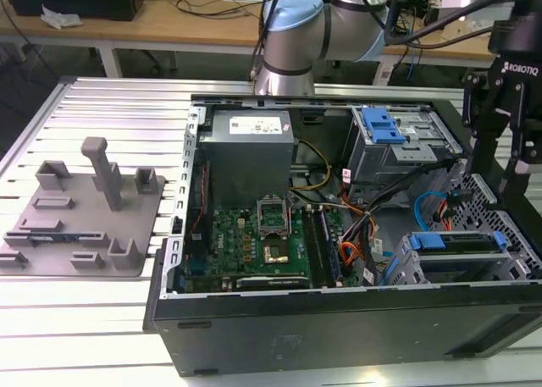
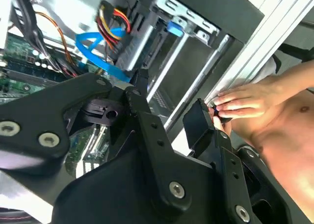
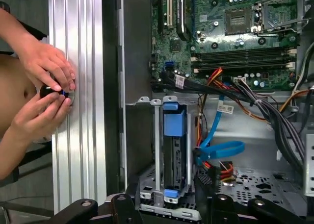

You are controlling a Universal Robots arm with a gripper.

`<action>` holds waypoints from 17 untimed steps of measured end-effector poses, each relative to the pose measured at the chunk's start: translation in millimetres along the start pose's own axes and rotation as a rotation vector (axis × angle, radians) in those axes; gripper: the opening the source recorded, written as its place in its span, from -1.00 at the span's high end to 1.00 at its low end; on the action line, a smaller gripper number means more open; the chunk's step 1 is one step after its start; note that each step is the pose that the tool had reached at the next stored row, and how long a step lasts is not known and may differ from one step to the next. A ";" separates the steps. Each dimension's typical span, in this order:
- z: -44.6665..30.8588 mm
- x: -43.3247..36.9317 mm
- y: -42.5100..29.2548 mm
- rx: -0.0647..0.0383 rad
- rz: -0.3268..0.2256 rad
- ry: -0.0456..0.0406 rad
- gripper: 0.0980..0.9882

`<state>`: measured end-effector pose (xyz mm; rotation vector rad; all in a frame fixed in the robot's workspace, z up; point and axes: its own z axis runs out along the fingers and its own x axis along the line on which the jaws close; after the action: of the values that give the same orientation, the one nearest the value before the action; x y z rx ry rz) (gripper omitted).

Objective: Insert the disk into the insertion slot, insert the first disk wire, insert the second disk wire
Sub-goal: 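Insert the first disk wire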

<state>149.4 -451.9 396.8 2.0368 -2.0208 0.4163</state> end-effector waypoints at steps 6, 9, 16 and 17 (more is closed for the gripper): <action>0.6 -6.2 0.0 -0.009 0.052 0.0042 -0.04; 2.5 -8.5 0.1 -0.020 0.090 0.0055 -0.04; -0.1 -27.6 1.7 0.012 0.104 0.0049 0.30; 0.2 -28.6 4.9 0.026 0.109 0.0044 0.30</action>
<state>144.4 -425.4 386.0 1.9445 -2.1415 0.4698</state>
